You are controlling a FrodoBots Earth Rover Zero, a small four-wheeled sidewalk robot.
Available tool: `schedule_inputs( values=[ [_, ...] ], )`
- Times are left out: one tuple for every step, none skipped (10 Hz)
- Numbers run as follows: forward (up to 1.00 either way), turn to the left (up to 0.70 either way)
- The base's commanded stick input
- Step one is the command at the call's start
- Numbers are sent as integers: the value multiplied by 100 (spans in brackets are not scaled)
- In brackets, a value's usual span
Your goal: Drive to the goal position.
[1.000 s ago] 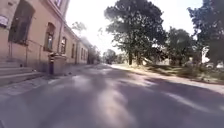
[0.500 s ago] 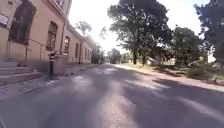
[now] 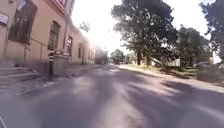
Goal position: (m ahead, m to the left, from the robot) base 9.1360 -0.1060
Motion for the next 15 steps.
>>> schedule_inputs(
  values=[
    [70, 0],
    [70, 0],
    [70, 0],
    [70, 0],
    [70, 0],
    [70, 0],
    [70, 0],
    [70, 0],
    [70, 0],
    [70, 4],
    [70, 9],
    [70, 11],
    [70, 0],
    [70, 0],
    [70, 11]
  ],
)
